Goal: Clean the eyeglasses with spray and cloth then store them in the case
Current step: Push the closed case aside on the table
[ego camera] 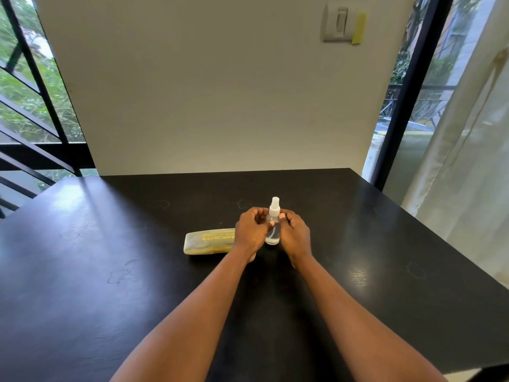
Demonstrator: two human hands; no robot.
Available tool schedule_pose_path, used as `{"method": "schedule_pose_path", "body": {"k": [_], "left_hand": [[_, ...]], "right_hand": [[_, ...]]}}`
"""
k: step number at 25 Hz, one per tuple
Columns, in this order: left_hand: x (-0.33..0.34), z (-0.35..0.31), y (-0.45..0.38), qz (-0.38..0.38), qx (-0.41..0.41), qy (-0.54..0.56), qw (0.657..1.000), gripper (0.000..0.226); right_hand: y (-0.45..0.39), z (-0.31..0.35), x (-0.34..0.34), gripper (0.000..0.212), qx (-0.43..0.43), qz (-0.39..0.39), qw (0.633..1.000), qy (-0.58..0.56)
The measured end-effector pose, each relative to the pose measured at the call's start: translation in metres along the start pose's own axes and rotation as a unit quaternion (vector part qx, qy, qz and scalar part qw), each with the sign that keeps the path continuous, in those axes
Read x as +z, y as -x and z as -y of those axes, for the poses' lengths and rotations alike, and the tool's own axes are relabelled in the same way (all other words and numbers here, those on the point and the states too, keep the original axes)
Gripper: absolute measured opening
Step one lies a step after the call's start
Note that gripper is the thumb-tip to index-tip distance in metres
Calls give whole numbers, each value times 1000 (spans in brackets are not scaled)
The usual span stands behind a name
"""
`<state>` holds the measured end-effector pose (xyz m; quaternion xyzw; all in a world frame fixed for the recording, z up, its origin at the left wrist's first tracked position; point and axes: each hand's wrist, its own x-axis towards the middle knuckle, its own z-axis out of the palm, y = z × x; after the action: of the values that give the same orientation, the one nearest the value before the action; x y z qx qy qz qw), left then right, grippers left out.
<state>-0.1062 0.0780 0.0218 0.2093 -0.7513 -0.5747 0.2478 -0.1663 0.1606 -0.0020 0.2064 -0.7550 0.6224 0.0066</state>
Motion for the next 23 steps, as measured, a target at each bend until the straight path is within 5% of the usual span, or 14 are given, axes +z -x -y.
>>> {"method": "schedule_pose_path", "body": {"k": [23], "left_hand": [[-27,7,-2,-15,-28,-28,999,29]], "right_hand": [[9,11,19,27,11,11,999,44]]}}
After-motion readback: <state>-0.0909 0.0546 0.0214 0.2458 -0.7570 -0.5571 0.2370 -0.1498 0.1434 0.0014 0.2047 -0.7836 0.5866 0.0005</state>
